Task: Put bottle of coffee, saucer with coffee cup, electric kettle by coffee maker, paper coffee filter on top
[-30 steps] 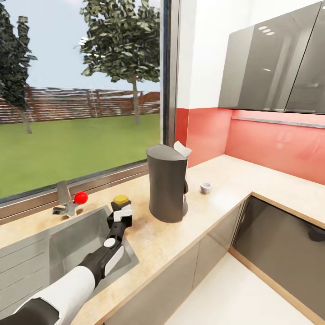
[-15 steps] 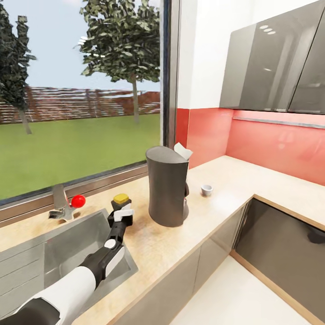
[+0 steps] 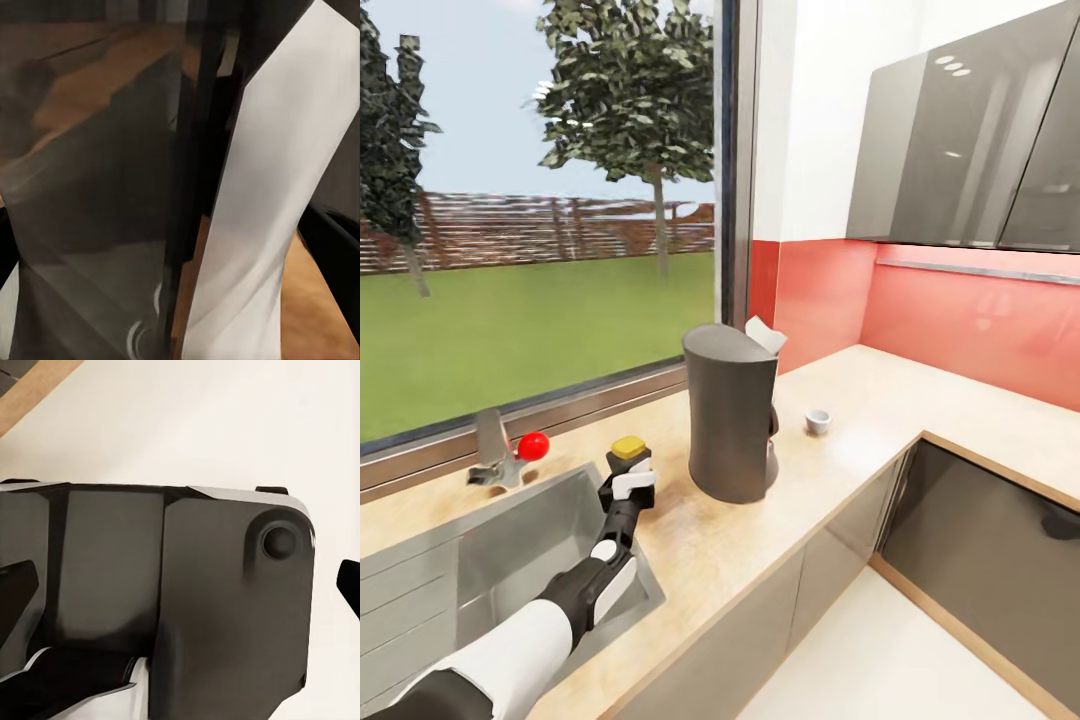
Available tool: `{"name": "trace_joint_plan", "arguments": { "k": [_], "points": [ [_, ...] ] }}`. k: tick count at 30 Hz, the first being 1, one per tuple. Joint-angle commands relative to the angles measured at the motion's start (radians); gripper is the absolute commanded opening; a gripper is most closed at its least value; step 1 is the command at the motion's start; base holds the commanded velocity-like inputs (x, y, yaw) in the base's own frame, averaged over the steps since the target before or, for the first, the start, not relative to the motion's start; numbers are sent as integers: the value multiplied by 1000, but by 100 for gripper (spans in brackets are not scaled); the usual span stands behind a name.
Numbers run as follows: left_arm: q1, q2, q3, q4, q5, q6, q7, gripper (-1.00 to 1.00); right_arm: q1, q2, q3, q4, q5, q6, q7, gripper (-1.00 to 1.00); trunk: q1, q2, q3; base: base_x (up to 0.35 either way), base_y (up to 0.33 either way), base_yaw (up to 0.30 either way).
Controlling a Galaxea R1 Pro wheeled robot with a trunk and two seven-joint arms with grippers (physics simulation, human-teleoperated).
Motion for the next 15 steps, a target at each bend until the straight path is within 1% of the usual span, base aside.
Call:
{"name": "trace_joint_plan", "arguments": {
  "k": [1, 8, 11, 15],
  "points": [
    [-1, 0, -9, 1, 5, -4, 8, -100, 0, -1, 8, -1, -10, -4, -3, 100, 1, -2, -2, 126, -61, 0],
    [-1, 0, -9, 19, 4, -4, 8, -100, -1, -1, 9, -1, -10, -4, -3, 100, 1, -2, -2, 208, -118, 0],
    [-1, -1, -7, 22, 4, -4, 8, -100, 0, -1, 9, -1, -10, -4, -3, 100, 1, -2, -2, 188, -200, 0],
    [-1, 0, -7, 23, 4, -4, 8, -100, 0, -1, 9, -1, -10, -4, -3, 100, 1, -2, -2, 111, -252, 0]
  ]
}}
